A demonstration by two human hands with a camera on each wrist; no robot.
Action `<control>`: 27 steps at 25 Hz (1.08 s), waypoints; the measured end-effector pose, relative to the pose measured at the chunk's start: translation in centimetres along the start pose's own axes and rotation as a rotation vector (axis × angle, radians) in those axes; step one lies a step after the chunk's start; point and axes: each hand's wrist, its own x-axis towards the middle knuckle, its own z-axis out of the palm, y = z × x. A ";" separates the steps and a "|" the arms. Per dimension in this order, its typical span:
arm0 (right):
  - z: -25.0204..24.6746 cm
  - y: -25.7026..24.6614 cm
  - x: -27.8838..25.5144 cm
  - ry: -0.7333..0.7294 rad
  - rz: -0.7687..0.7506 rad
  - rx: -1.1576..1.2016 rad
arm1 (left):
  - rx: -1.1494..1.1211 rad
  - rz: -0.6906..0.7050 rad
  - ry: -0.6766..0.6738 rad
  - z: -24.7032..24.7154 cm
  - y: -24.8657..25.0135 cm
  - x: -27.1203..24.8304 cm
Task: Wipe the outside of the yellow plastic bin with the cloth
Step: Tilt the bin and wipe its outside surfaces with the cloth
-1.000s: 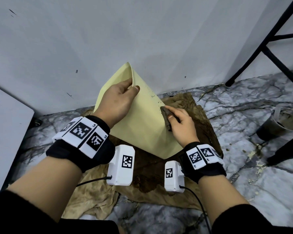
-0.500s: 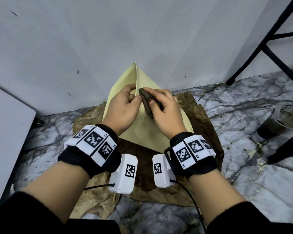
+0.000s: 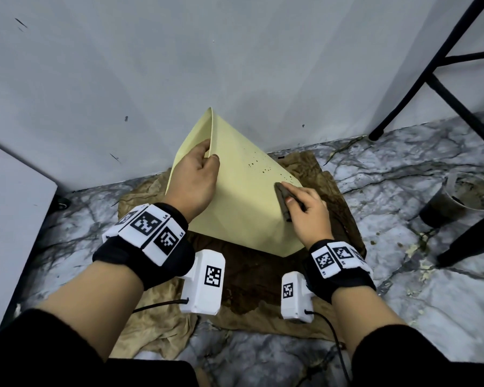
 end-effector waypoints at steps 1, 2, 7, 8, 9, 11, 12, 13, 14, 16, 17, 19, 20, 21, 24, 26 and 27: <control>-0.2 1.0 0.1 0.020 0.039 0.013 | -0.020 -0.006 0.006 -0.1 0.0 0.0; -0.4 1.8 0.2 0.036 0.071 0.020 | -0.034 -0.006 0.012 -0.2 -0.2 0.0; -0.3 1.8 0.7 0.067 0.125 0.029 | -0.025 -0.028 0.019 -0.3 -0.6 0.3; -0.2 1.2 0.7 0.063 0.112 0.025 | -0.016 -0.020 0.022 -0.4 -0.6 0.3; 0.0 0.4 0.5 0.051 0.091 0.016 | -0.001 -0.015 0.026 -0.5 -0.5 0.3; 1.1 -2.0 0.3 0.022 0.017 0.007 | 0.029 -0.017 0.025 -0.4 -0.5 0.4; 1.9 -3.5 0.3 0.011 -0.042 0.014 | 0.043 -0.019 0.020 -0.3 -0.5 0.4; 2.6 -5.0 0.2 0.001 -0.110 0.024 | 0.051 -0.019 0.019 -0.1 -0.5 0.4; 3.3 -6.4 0.0 -0.008 -0.176 0.032 | 0.048 -0.013 0.028 0.0 -0.6 0.4; 4.2 -8.4 -0.3 -0.037 -0.264 0.031 | 0.034 -0.006 0.053 0.2 -0.7 0.5; 4.4 -8.9 -0.4 -0.049 -0.282 0.032 | 0.036 -0.005 0.062 0.2 -0.8 0.4; 4.2 -9.1 -0.7 -0.061 -0.282 0.055 | 0.036 -0.003 0.069 0.2 -1.0 0.4; 4.0 -8.7 -0.7 -0.060 -0.274 0.068 | 0.036 0.002 0.070 0.3 -1.0 0.4; 3.8 -8.0 -0.6 -0.055 -0.254 0.077 | 0.043 0.004 0.067 0.3 -1.1 0.4; 2.6 -4.0 -0.1 0.000 -0.127 0.074 | 0.041 -0.012 0.076 0.2 -1.3 0.4; 1.4 -0.7 0.3 0.047 0.017 0.055 | 0.050 -0.014 0.077 0.0 -1.5 0.5; 0.8 0.8 0.4 0.069 0.098 0.046 | 0.058 -0.009 0.074 -0.1 -1.5 0.5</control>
